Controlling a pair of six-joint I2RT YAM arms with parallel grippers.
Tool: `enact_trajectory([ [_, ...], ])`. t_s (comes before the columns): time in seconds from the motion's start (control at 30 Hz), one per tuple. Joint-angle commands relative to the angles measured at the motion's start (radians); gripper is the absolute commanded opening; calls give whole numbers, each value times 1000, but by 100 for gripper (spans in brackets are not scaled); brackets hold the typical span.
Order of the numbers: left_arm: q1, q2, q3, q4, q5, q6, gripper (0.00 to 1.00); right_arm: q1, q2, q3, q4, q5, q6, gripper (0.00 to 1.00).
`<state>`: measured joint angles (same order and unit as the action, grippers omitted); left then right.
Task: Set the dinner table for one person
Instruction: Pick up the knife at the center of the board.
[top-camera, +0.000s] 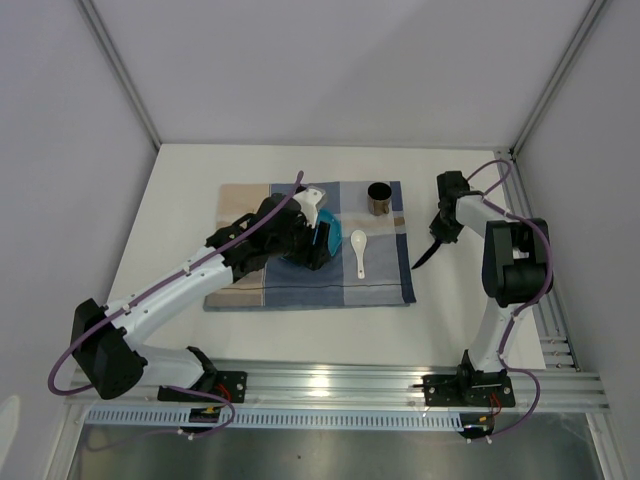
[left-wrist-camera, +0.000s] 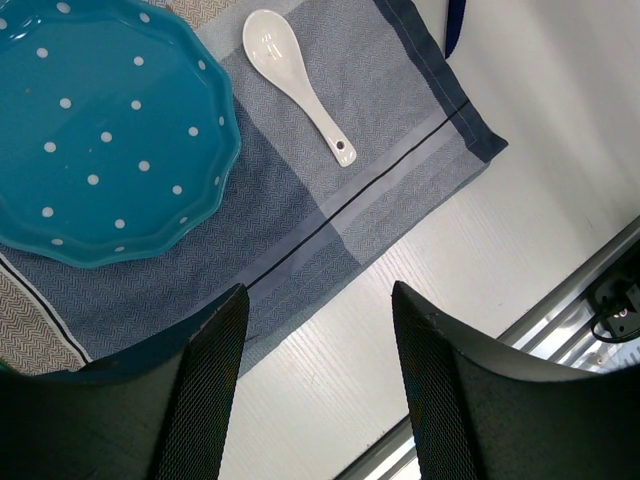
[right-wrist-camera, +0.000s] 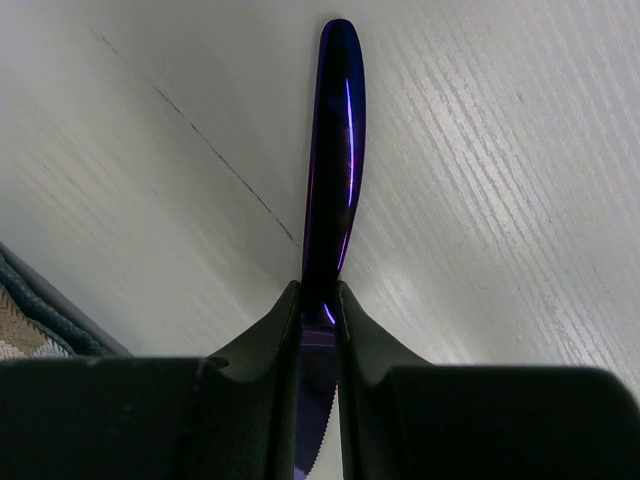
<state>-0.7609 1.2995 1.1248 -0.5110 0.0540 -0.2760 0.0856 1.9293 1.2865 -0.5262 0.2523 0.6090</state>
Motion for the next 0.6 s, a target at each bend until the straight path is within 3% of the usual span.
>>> enact_trajectory([
  [0.0, -6, -23, -2, 22, -16, 26, 63, 3, -64, 23, -21, -19, -20, 0],
  [0.57, -6, -16, 0, 28, -23, 34, 62, 19, -242, -7, -15, -119, -123, 0],
])
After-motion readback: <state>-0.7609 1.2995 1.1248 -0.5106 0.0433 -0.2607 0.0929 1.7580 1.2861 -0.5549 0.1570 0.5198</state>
